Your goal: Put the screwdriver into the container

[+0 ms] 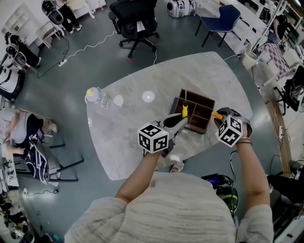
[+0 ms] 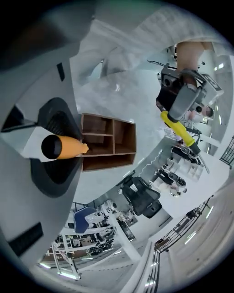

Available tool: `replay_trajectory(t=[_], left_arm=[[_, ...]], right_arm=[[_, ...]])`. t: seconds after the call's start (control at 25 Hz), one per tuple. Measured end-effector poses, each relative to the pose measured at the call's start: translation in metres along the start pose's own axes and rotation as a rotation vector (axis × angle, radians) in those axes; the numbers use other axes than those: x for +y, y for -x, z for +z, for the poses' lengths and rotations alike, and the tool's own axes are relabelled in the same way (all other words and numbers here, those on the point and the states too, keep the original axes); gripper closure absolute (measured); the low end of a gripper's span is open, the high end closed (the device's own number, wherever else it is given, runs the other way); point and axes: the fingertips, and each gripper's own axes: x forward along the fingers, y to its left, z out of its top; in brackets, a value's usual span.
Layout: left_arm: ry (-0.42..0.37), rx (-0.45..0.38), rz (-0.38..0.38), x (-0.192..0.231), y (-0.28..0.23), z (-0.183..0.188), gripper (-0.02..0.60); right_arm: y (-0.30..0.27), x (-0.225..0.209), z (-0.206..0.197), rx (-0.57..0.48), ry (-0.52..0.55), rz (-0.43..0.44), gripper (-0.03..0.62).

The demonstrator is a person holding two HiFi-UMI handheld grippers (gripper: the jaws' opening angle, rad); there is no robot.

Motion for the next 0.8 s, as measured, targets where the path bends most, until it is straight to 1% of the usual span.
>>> replay_trajectory(t=[0.16,0.32,0.6,0.8], left_arm=[[0.01,0.0,-0.031,-0.004,-0.002,0.002,0.508],[0.014,0.01,-0.05,-0.005,-0.001,0.001,0.508],[0.023,0.032,-0.072,-0.009,0.0,-0.008,0.508],[0.022,0.043,-0.078,-0.012,0.001,-0.013,0.508]], right_arm=[[-0.009,0.006,0.005,0.043,0.072,0.039,0.474],[-0.01,0.007,0.014,0.043,0.083,0.086,0.474],[-0.022,0.014,0.024,0.058,0.112,0.195,0.474],[-0.036,0.021,0.027,0.071,0.118,0.244,0.474]])
